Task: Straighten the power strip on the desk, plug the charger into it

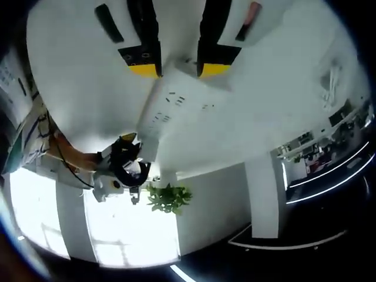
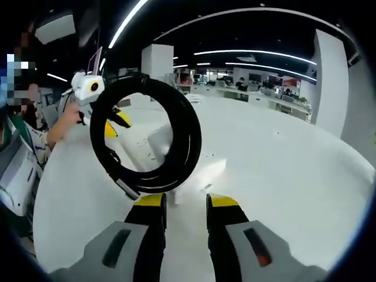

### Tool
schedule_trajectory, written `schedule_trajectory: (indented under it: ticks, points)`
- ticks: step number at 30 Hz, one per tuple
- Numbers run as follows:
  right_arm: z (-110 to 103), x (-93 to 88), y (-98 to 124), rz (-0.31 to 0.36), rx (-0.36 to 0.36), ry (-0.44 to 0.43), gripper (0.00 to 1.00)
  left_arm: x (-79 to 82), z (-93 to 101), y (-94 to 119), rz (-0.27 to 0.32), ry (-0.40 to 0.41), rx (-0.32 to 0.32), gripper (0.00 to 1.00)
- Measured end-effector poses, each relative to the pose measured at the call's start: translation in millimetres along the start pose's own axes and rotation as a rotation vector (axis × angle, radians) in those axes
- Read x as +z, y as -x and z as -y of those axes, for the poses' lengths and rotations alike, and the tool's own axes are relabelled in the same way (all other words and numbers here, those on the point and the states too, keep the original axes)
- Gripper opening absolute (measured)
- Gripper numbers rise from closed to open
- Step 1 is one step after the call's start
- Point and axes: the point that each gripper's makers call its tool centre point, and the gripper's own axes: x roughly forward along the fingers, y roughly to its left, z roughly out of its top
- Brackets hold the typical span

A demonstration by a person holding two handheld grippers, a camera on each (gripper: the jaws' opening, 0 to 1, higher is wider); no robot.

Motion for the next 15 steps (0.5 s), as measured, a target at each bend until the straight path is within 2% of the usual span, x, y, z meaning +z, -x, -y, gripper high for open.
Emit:
schedule_trajectory:
  ticks: [15]
  points:
    - [-5.1, -1.5, -10.2, -0.006, 0.038, -0.01, 0.23, -4.9, 0.7, -4.3, -0.013, 0.013, -0.011, 0.23]
